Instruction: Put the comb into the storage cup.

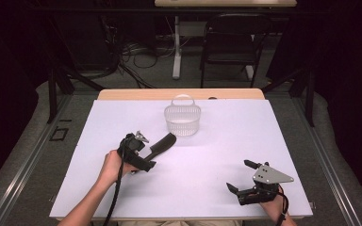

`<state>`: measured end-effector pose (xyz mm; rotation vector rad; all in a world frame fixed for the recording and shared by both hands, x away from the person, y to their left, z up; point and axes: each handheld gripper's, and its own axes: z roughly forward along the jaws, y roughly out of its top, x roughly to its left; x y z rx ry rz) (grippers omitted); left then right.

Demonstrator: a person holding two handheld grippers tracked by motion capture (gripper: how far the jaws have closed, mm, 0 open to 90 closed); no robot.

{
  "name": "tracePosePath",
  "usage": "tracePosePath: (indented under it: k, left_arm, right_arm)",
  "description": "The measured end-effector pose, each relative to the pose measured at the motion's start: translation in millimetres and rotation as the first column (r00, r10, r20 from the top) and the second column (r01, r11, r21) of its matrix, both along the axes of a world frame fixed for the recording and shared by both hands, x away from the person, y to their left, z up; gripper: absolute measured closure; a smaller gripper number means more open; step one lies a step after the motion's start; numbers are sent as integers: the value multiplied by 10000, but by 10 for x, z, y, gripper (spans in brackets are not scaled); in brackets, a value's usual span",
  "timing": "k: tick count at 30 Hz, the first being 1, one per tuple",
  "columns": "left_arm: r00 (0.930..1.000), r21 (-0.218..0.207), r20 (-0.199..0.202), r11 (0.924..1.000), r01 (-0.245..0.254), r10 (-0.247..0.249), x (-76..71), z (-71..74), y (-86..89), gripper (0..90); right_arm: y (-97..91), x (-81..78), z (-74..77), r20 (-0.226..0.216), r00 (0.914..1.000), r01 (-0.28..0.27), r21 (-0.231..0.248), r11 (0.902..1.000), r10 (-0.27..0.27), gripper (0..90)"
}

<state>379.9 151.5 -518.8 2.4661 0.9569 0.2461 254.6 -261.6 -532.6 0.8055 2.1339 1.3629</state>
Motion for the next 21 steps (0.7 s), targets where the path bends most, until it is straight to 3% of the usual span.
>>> tracePosePath:
  k: [21]
  left_arm:
    - [9977, 644, -655, 9977, 188, -146, 130, -19, -143, 346]
  right_arm:
    - [-2, 1, -1, -85, 10000, 33, -10, 10000, -33, 0]
